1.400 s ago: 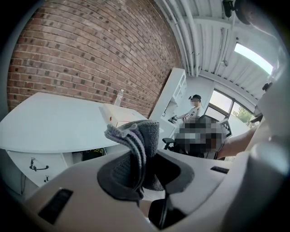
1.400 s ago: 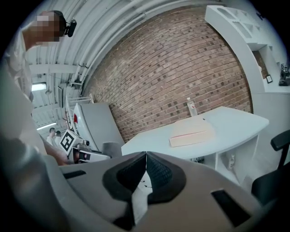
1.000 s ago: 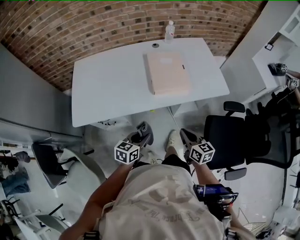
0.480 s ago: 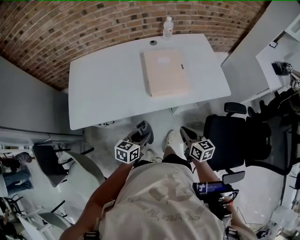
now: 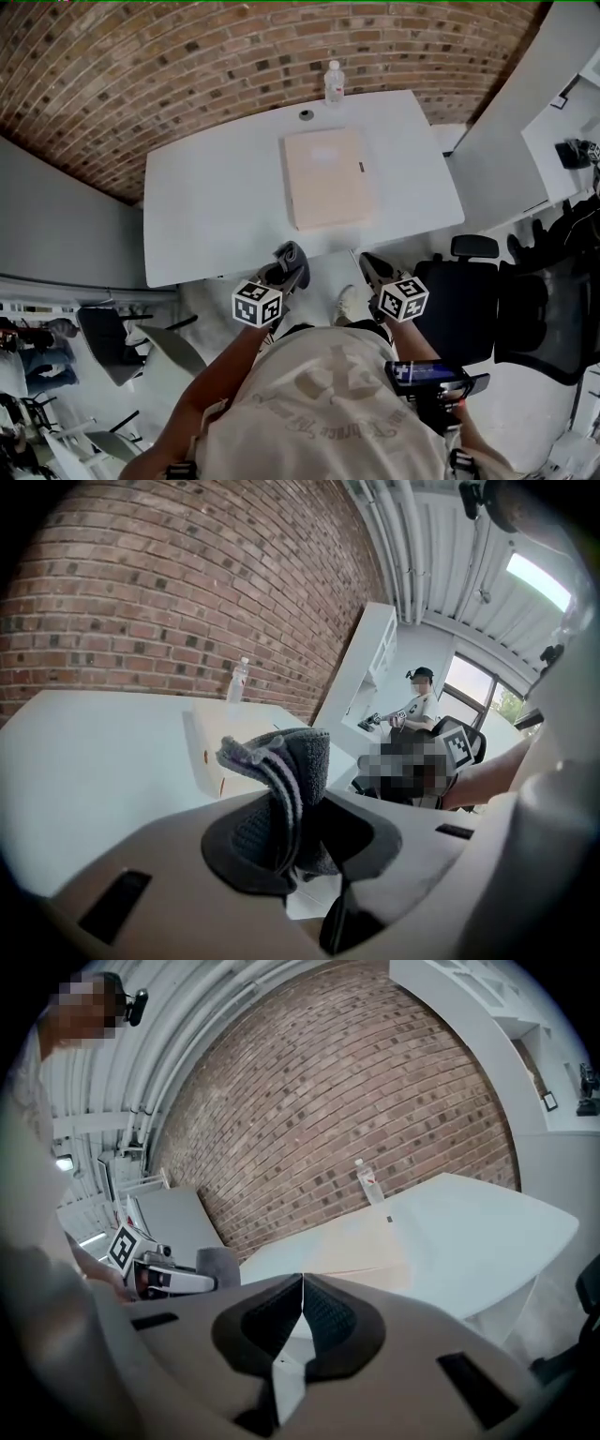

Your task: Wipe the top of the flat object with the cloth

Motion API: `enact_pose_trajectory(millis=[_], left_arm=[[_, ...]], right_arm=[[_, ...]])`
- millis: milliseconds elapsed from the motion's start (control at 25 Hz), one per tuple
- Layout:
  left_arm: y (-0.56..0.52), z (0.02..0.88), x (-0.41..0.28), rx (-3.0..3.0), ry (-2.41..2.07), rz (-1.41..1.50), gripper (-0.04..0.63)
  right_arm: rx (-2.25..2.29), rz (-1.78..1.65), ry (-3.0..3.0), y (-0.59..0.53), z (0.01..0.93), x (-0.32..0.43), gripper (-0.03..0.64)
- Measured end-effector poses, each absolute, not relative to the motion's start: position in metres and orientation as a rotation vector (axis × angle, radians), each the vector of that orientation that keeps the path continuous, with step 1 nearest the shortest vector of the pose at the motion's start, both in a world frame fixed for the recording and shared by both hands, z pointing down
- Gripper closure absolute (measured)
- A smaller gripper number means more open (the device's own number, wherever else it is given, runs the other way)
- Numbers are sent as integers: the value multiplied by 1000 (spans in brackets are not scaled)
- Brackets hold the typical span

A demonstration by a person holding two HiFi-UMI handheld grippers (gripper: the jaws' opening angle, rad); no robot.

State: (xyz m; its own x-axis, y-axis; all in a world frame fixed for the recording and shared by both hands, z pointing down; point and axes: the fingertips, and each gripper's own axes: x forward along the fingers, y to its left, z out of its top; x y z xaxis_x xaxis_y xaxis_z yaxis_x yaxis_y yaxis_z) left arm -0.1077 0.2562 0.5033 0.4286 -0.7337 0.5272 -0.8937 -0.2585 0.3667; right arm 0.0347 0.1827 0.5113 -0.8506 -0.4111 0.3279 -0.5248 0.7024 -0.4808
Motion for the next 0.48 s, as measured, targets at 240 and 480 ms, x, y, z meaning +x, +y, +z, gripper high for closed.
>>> enact_pose_trajectory(millis=[240,480], left_arm=[[210,497,-96,2048,-1393,333,494],[183,495,-95,2009,-1437,338,494]], right_arm=[[716,858,-2723,139,514,46,595],[687,861,-2708,109,518,54,595]])
